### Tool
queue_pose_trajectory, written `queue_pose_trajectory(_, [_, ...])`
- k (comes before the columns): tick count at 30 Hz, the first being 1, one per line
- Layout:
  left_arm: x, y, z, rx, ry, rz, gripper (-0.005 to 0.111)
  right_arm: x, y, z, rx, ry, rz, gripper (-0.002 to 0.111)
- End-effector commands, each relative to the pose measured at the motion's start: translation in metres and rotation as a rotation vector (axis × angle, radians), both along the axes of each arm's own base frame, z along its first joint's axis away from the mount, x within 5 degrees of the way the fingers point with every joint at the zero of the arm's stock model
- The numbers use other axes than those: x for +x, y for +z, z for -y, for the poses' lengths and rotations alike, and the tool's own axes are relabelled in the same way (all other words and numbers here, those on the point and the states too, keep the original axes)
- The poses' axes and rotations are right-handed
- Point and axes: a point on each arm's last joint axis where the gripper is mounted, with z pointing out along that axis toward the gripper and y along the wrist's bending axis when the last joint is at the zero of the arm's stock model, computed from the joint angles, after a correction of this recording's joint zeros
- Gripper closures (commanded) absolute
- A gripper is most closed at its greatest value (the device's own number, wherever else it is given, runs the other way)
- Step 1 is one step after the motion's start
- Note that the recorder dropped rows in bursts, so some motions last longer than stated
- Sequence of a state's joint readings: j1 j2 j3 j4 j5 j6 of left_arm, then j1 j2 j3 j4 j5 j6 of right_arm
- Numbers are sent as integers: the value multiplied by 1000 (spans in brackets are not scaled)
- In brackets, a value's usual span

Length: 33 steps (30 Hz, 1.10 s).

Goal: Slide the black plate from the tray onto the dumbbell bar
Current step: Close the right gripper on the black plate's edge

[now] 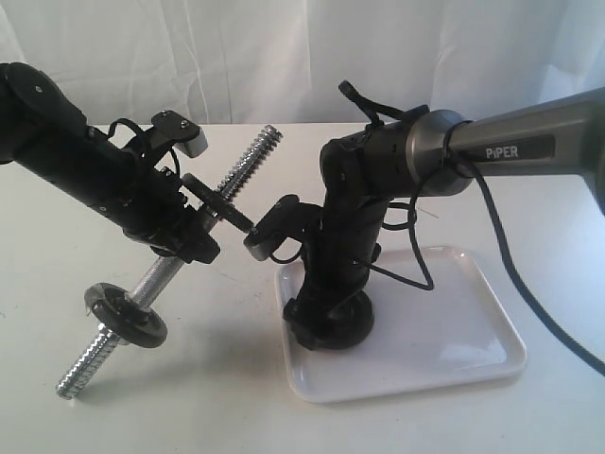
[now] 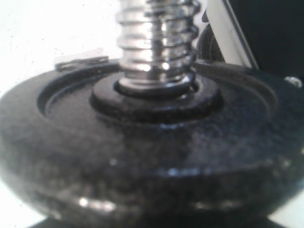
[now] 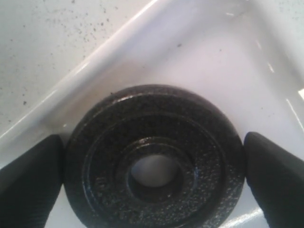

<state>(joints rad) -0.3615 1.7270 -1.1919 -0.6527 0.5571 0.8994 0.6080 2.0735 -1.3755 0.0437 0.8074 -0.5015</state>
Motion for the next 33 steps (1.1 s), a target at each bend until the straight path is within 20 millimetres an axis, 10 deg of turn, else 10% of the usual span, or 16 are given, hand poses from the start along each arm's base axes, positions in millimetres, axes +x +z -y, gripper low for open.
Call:
queue_pose_trajectory(1, [-4,33,5,-134,49,27,107,-3,-12,7,-93,49,-39,108])
queue_pose_trajectory(22, [-5,33,5,-133,46,24,107,-3,-11,7,-80,-25,-44,108])
queue_pose_trajectory(33, [-5,33,5,-133,46,24,107,-6,24,8,-32,-28,19,108])
